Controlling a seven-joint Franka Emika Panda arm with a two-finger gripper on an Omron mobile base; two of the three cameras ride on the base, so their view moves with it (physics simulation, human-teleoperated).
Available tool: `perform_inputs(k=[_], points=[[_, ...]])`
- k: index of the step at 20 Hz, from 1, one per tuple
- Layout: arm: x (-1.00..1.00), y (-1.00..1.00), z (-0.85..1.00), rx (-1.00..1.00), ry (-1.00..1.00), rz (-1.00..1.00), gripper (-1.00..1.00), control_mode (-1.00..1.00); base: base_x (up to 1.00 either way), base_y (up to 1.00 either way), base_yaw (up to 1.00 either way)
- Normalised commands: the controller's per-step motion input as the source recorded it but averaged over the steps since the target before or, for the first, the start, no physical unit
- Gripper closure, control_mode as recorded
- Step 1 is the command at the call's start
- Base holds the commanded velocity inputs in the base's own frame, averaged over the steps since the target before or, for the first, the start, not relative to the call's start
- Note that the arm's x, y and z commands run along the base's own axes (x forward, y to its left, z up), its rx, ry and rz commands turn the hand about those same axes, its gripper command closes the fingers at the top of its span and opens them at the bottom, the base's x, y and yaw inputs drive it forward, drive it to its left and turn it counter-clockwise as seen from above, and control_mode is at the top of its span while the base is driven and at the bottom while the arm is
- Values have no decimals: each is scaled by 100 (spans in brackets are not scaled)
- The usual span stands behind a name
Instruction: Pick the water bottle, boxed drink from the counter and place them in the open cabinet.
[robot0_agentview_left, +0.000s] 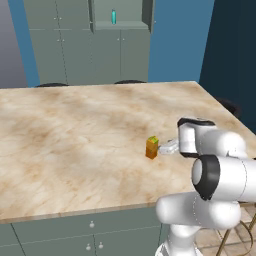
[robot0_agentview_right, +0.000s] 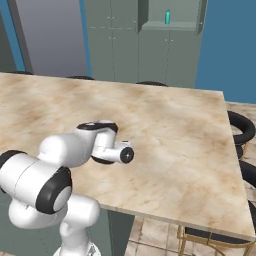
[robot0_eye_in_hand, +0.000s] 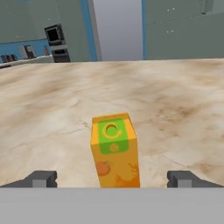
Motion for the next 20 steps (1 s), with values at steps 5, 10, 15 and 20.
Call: perform_inputs(k=[5, 10, 15, 20], points=[[1, 6, -3, 0, 0, 0, -100, -100, 0, 0, 0], [4, 21, -8, 0, 0, 0, -100, -100, 0, 0, 0], [21, 18, 0, 0, 0, 0, -100, -100, 0, 0, 0], [25, 9, -1, 0, 0, 0, -100, -100, 0, 0, 0]])
